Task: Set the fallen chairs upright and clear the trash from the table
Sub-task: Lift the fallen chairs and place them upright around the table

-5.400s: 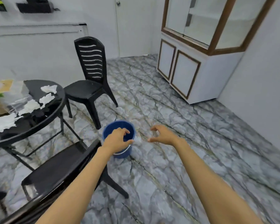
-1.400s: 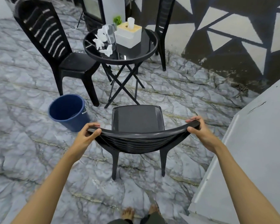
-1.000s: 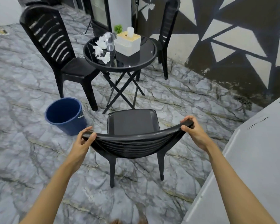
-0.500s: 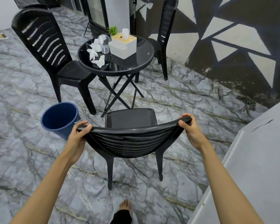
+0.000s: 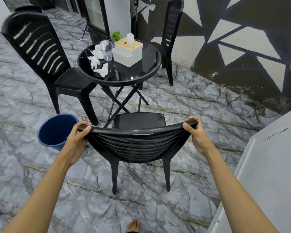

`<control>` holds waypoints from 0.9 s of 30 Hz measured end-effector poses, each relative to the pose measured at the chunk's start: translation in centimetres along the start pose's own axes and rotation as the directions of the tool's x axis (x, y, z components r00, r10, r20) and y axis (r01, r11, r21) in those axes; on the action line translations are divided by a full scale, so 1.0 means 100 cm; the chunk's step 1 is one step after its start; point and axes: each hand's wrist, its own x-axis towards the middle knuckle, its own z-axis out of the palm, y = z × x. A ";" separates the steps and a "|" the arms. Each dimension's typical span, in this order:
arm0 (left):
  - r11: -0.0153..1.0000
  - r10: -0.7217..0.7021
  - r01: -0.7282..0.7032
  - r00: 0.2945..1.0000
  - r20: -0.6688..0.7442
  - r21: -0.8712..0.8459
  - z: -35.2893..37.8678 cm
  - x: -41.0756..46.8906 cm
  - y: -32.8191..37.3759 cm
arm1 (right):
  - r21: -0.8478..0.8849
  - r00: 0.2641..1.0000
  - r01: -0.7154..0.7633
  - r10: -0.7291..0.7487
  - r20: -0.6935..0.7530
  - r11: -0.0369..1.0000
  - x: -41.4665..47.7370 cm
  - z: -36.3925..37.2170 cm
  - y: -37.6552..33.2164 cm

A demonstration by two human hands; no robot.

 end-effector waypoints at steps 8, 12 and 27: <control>0.999 0.052 -0.052 0.998 -0.019 -0.012 0.027 -0.011 -0.031 | -0.019 0.998 -0.042 0.042 0.037 0.999 0.026 -0.032 -0.016; 0.999 0.046 -0.046 0.999 -0.014 -0.005 0.034 -0.014 -0.039 | -0.048 0.998 -0.056 0.058 0.026 0.997 0.020 -0.047 -0.008; 0.964 -0.033 0.030 0.999 0.007 0.265 0.024 -0.019 -0.024 | -0.172 0.991 -0.101 0.115 0.071 0.980 0.015 -0.049 -0.014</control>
